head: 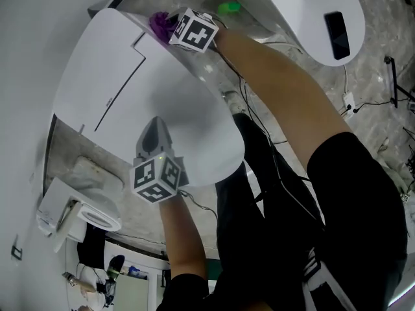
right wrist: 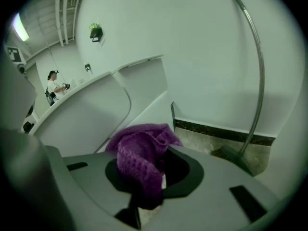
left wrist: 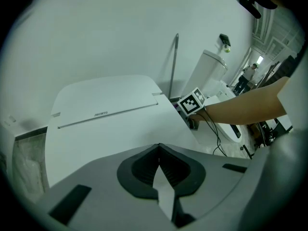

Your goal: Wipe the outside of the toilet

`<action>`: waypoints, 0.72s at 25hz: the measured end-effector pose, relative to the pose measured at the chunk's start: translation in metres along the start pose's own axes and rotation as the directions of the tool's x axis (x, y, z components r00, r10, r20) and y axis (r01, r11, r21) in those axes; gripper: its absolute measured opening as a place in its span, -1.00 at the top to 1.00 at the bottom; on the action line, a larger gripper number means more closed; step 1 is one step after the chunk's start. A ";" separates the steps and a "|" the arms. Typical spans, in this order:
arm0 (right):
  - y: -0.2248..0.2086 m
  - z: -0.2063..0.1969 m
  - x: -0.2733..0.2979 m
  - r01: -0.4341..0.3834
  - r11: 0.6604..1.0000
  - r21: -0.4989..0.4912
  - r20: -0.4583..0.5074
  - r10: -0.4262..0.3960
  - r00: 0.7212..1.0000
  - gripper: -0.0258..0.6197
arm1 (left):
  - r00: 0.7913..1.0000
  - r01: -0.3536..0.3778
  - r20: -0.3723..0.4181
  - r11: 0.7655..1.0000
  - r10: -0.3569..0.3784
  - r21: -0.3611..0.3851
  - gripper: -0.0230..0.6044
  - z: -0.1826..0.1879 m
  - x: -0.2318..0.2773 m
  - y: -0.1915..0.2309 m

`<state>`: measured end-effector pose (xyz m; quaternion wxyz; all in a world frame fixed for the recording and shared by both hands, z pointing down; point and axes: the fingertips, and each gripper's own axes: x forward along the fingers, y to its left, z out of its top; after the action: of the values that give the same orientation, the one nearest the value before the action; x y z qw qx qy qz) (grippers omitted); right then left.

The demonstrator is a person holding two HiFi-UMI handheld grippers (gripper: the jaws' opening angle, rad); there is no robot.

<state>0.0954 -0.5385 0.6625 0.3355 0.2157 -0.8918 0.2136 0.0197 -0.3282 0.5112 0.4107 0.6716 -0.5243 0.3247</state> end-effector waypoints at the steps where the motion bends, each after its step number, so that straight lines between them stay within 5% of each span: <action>1: 0.002 -0.004 -0.003 0.000 1.000 -0.010 -0.008 0.000 1.000 0.68 | 1.000 0.005 -0.003 1.000 -0.005 0.009 0.90 -0.001 0.000 -0.002; 18: 0.058 -0.081 -0.041 0.014 0.997 0.075 -0.077 -0.008 0.997 0.69 | 0.998 0.067 -0.019 0.992 -0.065 0.106 0.90 -0.034 -0.008 -0.022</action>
<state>0.1341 -0.4386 0.6757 0.3623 0.2248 -0.8684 0.2532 0.0394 -0.2917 0.5148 0.3889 0.7068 -0.4805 0.3438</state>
